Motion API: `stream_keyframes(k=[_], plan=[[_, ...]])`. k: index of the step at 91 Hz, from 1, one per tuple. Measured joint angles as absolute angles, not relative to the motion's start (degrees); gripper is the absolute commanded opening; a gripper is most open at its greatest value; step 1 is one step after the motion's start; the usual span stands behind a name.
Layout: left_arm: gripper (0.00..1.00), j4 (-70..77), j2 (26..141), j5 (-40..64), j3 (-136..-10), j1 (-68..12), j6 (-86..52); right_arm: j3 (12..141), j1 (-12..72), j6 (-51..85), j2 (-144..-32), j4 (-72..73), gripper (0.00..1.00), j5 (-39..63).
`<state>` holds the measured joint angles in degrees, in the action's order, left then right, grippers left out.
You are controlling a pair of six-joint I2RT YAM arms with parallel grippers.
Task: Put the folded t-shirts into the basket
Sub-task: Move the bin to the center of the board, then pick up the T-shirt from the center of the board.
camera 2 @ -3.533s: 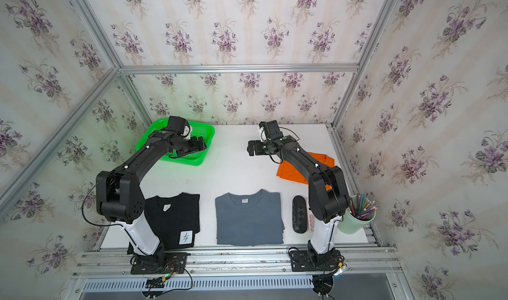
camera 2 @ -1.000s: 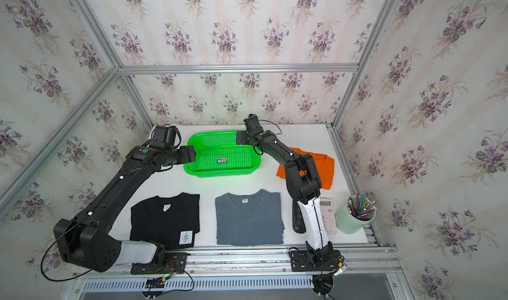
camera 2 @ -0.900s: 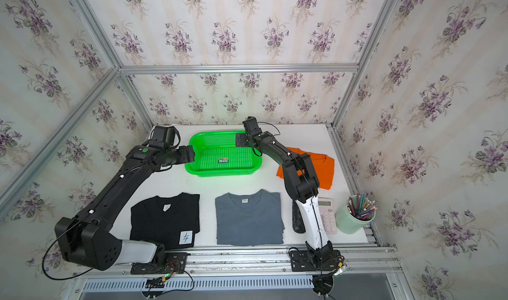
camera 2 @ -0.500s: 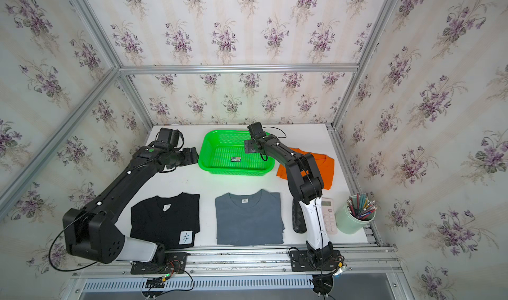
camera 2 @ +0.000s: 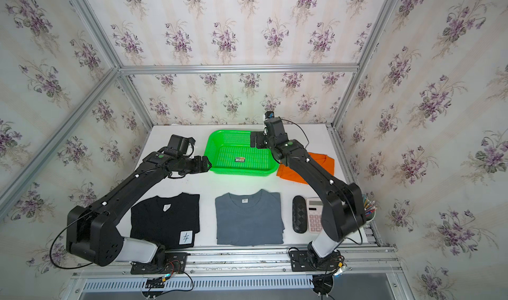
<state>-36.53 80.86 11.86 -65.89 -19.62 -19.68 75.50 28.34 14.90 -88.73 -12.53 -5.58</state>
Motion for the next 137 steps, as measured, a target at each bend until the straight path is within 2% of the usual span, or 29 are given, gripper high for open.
stream_keyframes(k=[9,18,36,58,71,85,115,137], plan=[[0.87,-35.6,77.4,12.2,-62.5,-20.3,-19.7,68.4,28.2,17.6,-82.7,-11.3,1.0,-9.3],[0.86,-33.4,75.6,14.0,-58.8,-20.8,-19.9,63.1,27.1,18.2,-80.2,-14.2,1.0,-9.0],[0.86,-31.7,77.8,19.4,-56.6,-23.6,-19.9,54.4,27.2,19.3,-80.2,-21.9,0.99,-5.5],[0.86,-31.2,79.3,20.9,-54.8,-24.6,-20.3,44.1,27.0,20.7,-78.8,-25.1,0.94,-2.0],[0.87,-30.0,80.8,22.3,-54.3,-24.6,-20.3,41.4,27.0,20.6,-79.3,-24.0,0.9,1.5],[0.87,-30.0,87.7,26.5,-55.1,-24.6,-20.2,39.6,27.0,19.4,-80.0,-22.0,0.84,5.8],[0.92,-28.4,90.6,34.4,-53.8,-26.3,-14.6,38.7,26.8,18.2,-81.7,-19.4,0.81,8.8],[0.92,-26.0,90.7,34.6,-51.4,-27.1,-9.5,36.8,26.8,19.5,-81.6,-16.2,0.81,9.6]])
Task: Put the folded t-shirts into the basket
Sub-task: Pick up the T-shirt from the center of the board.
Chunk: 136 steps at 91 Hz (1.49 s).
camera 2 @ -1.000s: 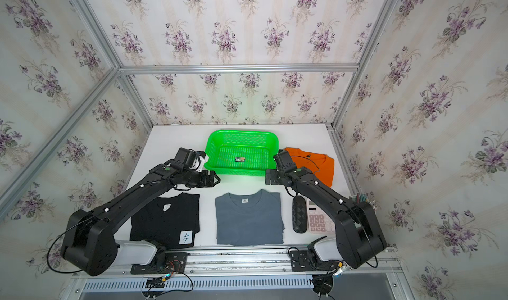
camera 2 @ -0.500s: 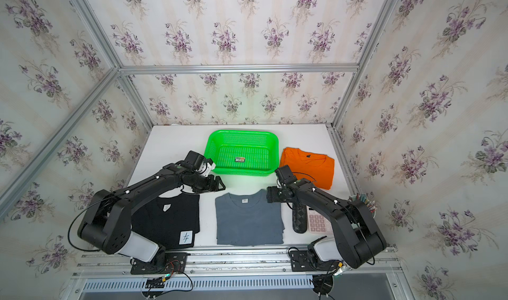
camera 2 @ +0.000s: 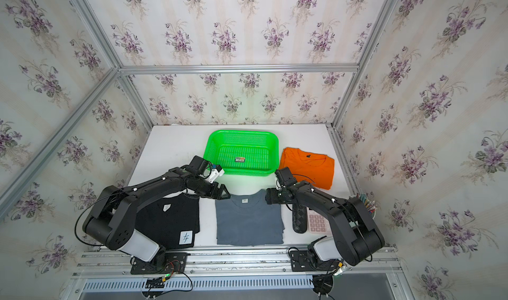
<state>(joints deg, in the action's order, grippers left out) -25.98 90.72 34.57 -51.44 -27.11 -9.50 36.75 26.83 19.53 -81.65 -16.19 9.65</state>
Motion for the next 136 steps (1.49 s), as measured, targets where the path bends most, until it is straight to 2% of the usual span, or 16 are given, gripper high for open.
stream_keyframes(k=[18,40,46,58,68,79,104,136], plan=[[0.92,-25.5,89.2,31.9,-50.9,-27.2,-6.9,35.0,26.8,19.5,-82.1,-10.7,0.71,10.2],[0.92,-22.0,81.4,30.9,-48.2,-27.2,-2.9,34.0,26.7,18.8,-82.9,-6.8,0.59,12.6],[0.93,-21.3,78.9,30.9,-47.9,-27.3,-1.1,33.7,26.7,18.4,-83.3,-5.5,0.5,13.2],[0.93,-18.7,75.4,31.6,-47.5,-27.3,3.1,32.6,26.7,18.1,-83.9,-3.3,0.21,15.5],[0.92,-16.3,73.8,31.9,-47.0,-27.4,6.8,32.2,26.7,18.1,-83.5,-3.2,0.13,18.3],[0.93,-14.9,73.5,32.5,-46.8,-27.4,9.8,30.6,26.8,17.8,-80.6,-3.8,0.1,20.4],[0.92,-7.3,71.0,35.0,-43.2,-30.7,20.2,25.2,28.1,16.6,-65.8,1.5,0.03,23.9],[0.91,-0.3,73.1,40.1,-44.8,-34.5,33.6,18.3,36.1,8.2,-49.5,11.8,0.02,23.0]])
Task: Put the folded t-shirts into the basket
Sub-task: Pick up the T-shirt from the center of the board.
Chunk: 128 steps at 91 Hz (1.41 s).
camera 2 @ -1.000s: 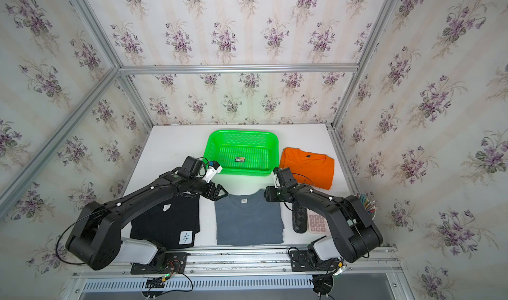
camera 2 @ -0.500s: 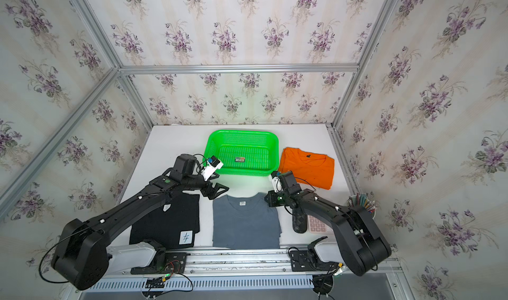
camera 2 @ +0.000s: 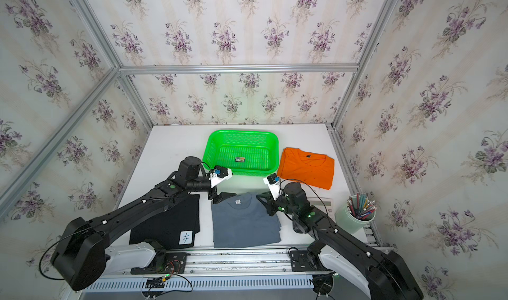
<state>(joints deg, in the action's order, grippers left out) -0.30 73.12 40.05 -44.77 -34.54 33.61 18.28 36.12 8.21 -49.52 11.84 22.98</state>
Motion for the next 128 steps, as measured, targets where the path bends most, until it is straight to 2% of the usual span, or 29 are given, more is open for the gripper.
stream_keyframes(k=[19,43,54,58,65,70,79,85,97,128], plan=[[0.9,-0.8,76.6,44.7,-48.0,-36.3,40.5,18.3,37.0,-1.9,-44.4,14.7,0.0,25.4],[0.79,-2.5,84.6,46.3,-50.8,-39.2,44.9,20.8,37.1,-11.9,-44.4,13.1,0.0,26.2],[0.58,-2.1,87.4,46.3,-51.7,-39.9,45.4,21.1,37.6,-15.3,-44.6,13.0,0.0,26.4],[0.47,-2.0,88.1,46.3,-52.4,-40.2,45.6,21.2,37.9,-16.4,-44.7,12.9,0.0,26.4],[0.19,-2.0,88.7,46.3,-53.2,-40.5,46.2,21.4,38.1,-18.1,-45.1,12.9,0.02,26.4],[0.0,-2.4,88.8,46.3,-53.5,-40.6,47.0,21.7,38.2,-18.7,-45.4,12.6,0.1,26.4],[0.0,-4.2,88.5,46.3,-54.2,-40.9,49.9,22.1,38.2,-19.3,-45.7,12.6,0.22,26.2],[0.0,-5.7,88.1,46.0,-54.3,-41.3,52.0,22.6,38.2,-19.2,-45.7,12.0,0.38,26.2],[0.0,-7.0,86.6,44.6,-53.3,-42.4,55.6,25.3,38.2,-19.5,-45.8,8.4,0.65,28.0],[0.0,-5.8,82.3,39.8,-48.8,-43.5,60.4,35.0,38.2,-30.2,-50.8,-15.0,0.71,31.8]])
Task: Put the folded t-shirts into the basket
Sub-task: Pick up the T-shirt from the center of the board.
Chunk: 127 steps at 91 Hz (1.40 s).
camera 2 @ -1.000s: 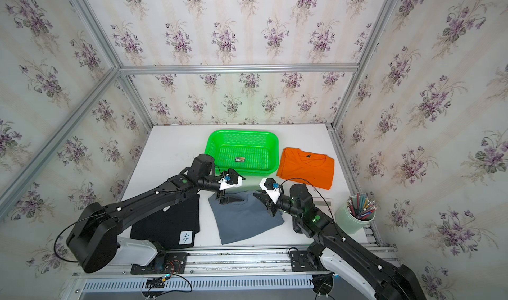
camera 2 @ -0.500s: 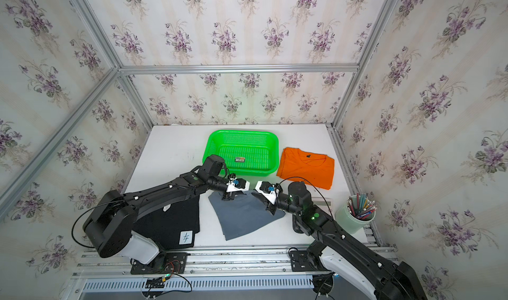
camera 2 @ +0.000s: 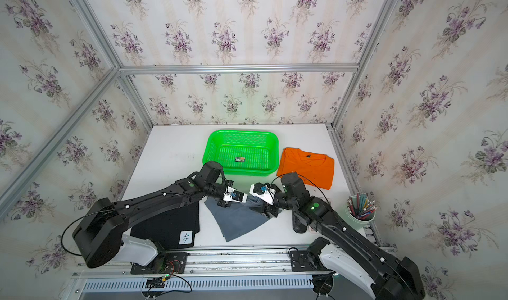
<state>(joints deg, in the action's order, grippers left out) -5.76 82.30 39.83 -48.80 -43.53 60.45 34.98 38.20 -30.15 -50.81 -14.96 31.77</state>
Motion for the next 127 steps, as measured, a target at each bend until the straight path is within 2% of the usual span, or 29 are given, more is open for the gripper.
stream_keyframes(k=[35,53,58,73,91,97,100,109,118,121,127], plan=[[0.0,-4.6,76.7,36.7,-46.4,-44.7,64.8,36.2,38.2,-34.5,-52.6,-20.0,0.71,35.0],[0.0,-5.1,75.3,36.9,-46.2,-44.9,65.5,35.3,38.2,-36.0,-52.4,-19.4,0.68,38.9],[0.0,-5.3,75.2,36.9,-46.2,-44.9,65.7,35.3,38.2,-36.0,-52.5,-18.8,0.64,39.8],[0.0,-5.5,75.2,36.8,-46.2,-44.9,65.6,35.2,38.2,-36.4,-52.3,-16.9,0.41,40.2],[0.0,-4.7,75.7,36.6,-46.2,-44.9,64.3,33.4,38.2,-36.0,-49.1,-13.0,0.06,39.5],[0.0,-4.3,75.7,36.6,-46.2,-44.9,64.1,32.7,38.2,-35.5,-48.0,-11.8,0.0,39.1],[0.0,-4.1,75.7,36.6,-46.2,-44.9,63.8,32.6,38.2,-35.2,-47.6,-11.5,0.0,38.7],[0.16,-4.1,75.7,36.6,-46.2,-44.9,63.2,32.3,38.2,-34.7,-46.6,-10.5,0.0,37.4],[0.51,-4.3,74.8,35.4,-46.2,-44.9,62.5,32.3,38.2,-34.6,-45.7,-9.7,0.0,35.9],[0.54,-4.9,74.1,34.9,-46.2,-44.9,62.0,32.3,38.2,-34.6,-45.3,-9.5,0.0,35.5],[0.54,-6.3,72.1,33.9,-46.0,-44.8,61.2,32.3,38.2,-34.5,-44.6,-9.3,0.0,35.0]])
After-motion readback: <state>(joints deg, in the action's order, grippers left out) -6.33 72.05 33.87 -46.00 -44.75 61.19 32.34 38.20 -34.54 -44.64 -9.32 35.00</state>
